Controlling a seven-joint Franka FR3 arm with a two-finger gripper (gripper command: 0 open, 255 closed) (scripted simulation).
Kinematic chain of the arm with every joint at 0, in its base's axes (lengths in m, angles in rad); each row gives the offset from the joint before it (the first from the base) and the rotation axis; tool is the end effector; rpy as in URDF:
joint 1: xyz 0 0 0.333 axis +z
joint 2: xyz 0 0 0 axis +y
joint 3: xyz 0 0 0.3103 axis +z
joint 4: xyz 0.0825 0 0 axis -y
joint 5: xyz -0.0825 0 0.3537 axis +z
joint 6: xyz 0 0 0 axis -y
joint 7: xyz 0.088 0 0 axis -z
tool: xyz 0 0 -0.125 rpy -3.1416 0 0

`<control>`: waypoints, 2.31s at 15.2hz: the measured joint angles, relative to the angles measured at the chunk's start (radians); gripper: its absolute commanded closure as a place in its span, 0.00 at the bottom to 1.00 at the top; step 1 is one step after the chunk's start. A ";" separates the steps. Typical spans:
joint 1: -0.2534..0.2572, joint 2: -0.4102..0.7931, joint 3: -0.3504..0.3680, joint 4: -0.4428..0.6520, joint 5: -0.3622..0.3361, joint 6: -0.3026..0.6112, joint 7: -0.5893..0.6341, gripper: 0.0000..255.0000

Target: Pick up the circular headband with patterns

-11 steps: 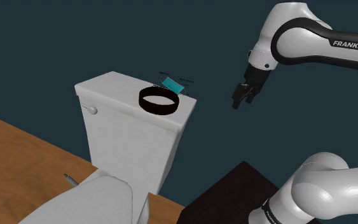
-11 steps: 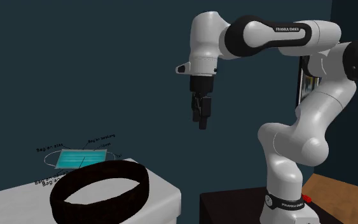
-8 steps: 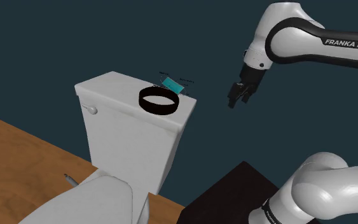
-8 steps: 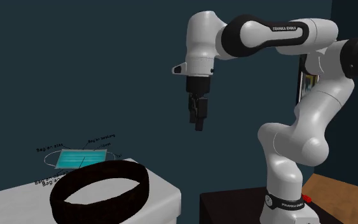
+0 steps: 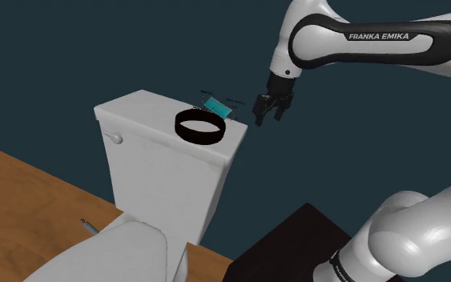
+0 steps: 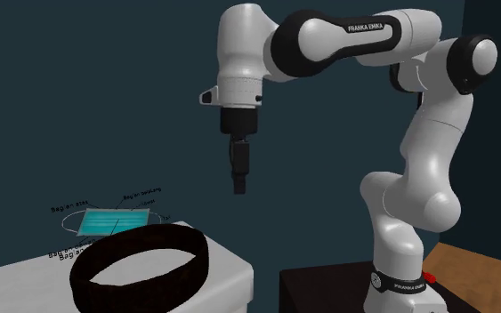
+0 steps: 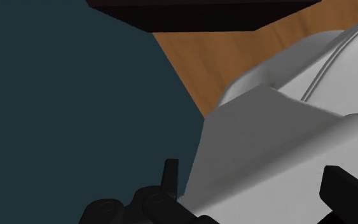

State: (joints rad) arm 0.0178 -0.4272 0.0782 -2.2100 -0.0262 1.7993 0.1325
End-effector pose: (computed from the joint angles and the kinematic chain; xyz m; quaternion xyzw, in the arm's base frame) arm 0.3980 0.0393 0.5318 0.9994 -0.0187 0.0108 0.0279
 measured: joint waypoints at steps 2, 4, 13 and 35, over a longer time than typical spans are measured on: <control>0.005 0.069 0.016 0.049 0.003 0.017 0.022 0.00; 0.011 0.150 0.033 0.129 0.003 0.014 0.047 0.00; 0.041 0.470 0.084 0.442 -0.023 0.007 0.138 0.00; 0.042 0.488 0.085 0.413 -0.026 0.054 0.143 1.00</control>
State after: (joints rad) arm 0.0598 0.0612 0.1628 -1.7965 -0.0525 1.8528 0.2759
